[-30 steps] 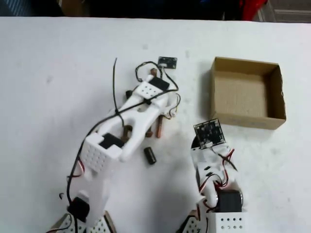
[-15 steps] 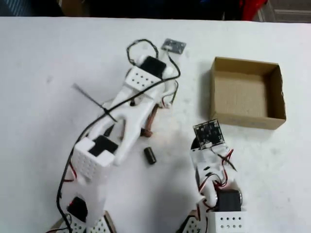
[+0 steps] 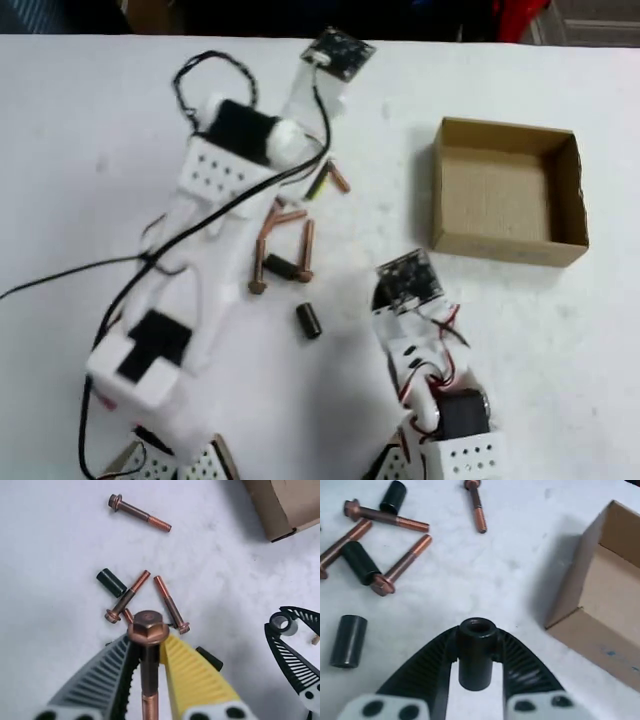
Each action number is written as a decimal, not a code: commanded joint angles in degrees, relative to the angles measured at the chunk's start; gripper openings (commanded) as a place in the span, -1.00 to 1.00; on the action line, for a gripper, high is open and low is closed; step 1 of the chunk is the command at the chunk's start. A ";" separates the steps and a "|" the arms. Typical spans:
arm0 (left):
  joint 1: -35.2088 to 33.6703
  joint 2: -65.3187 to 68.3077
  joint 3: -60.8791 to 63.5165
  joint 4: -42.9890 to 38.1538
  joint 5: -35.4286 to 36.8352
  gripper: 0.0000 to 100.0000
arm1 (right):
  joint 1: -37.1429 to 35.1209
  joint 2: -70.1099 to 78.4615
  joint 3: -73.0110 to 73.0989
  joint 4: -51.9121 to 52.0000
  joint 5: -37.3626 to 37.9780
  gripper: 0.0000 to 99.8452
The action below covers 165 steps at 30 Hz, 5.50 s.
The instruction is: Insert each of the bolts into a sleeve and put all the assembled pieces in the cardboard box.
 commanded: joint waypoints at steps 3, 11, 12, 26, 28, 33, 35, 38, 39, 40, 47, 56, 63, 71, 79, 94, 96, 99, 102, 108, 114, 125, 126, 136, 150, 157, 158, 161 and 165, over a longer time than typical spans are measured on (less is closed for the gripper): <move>-2.51 -16.84 15.30 0.44 -0.88 -0.96 | -8.04 -0.57 -0.44 -4.44 -0.79 -0.97; -4.53 -30.64 30.33 -3.16 -0.88 -0.96 | -15.08 -0.57 -0.35 -11.21 -0.79 -0.97; -4.44 -32.31 31.82 -3.43 -0.88 -0.96 | -15.78 -0.57 -0.35 -11.74 -0.79 -0.97; -5.14 -54.99 57.14 -17.23 -0.70 -0.96 | -20.09 -0.57 -0.26 -20.70 -8.62 -0.97; -5.14 -58.68 60.31 -19.78 -0.70 -0.96 | -20.09 -0.57 -0.26 -20.70 -11.78 -0.97; -5.14 -66.86 67.96 -28.66 -0.44 -0.96 | -20.26 -0.57 -0.26 -22.02 -12.84 -0.97; -5.14 -69.58 70.86 -33.23 -0.44 -0.96 | -20.26 -0.57 -0.09 -24.13 -12.92 -0.97; -5.14 -73.27 75.25 -40.35 -0.44 -0.96 | -20.88 -0.57 2.37 -30.20 -12.92 -0.97; -5.14 -74.24 76.66 -42.73 -0.44 -0.96 | -21.49 -0.57 3.69 -32.66 -12.92 -0.97; -5.14 -75.21 78.07 -44.92 -0.44 -0.96 | -22.20 -0.57 4.92 -34.68 -12.92 -0.97; -4.97 -79.60 89.41 -62.95 -0.35 -0.96 | -25.71 -0.48 4.92 -35.74 -12.92 -0.97; -4.70 -81.98 93.10 -76.31 -0.35 -0.96 | -25.63 -0.48 4.92 -34.77 -12.92 -0.97; -5.05 -81.89 93.19 -80.88 14.51 -0.95 | -25.63 -0.48 4.92 -33.36 -13.89 -0.97; -4.35 -82.07 95.82 -81.93 23.12 -0.95 | -22.99 -0.48 4.92 -33.36 -18.20 -0.97; 0.31 -82.07 98.02 -83.08 22.24 -0.95 | -22.46 -0.40 4.92 -33.19 -18.02 -0.97; 5.67 -91.38 101.36 -82.64 15.74 -0.96 | -20.18 -0.57 4.92 -31.43 -18.02 -0.97; 5.67 -92.00 102.77 -82.64 15.82 -0.96 | -20.26 -0.57 4.92 -31.60 -16.18 -0.97; 5.67 -92.53 104.35 -82.64 15.91 -0.96 | -20.35 -0.57 4.57 -31.69 -10.90 -0.97; 5.76 -93.14 104.70 -82.64 15.91 -0.96 | -20.35 -0.57 4.57 -31.69 -11.08 -0.97; 8.13 -93.93 105.05 -80.88 16.00 -0.96 | -21.14 -0.57 4.57 -31.69 -10.81 -0.97; 8.92 -94.55 105.05 -80.26 16.00 -0.96 | -21.23 -0.57 4.57 -31.69 -10.81 -0.97; 8.84 -94.46 109.80 -84.40 15.56 -0.96 | -21.14 -0.57 4.57 -31.69 -10.81 -0.97; 8.84 -94.46 110.42 -85.36 15.56 -0.96 | -21.05 -0.57 4.57 -31.69 -10.81 -0.97; 7.87 -94.55 110.95 -83.43 16.00 -0.96 | -20.97 -0.57 4.66 -31.69 -10.81 -0.97; 7.78 -94.55 119.82 -83.87 16.00 -0.96 | -20.88 -0.57 4.66 -31.69 -10.81 -0.97; 7.69 -94.55 120.09 -83.52 15.82 -0.96 | -20.88 -0.57 4.66 -31.69 -10.81 -0.97; 7.60 -94.55 120.09 -83.52 15.65 -0.96 | -20.88 -0.57 4.66 -31.69 -10.81 -0.97; 7.34 -94.55 120.09 -83.52 15.56 -0.95 | -20.88 -0.57 4.66 -31.60 -10.81 -0.97; 7.34 -94.55 120.09 -83.52 15.56 -0.95 | -20.88 -0.57 4.66 -31.60 -10.81 -0.97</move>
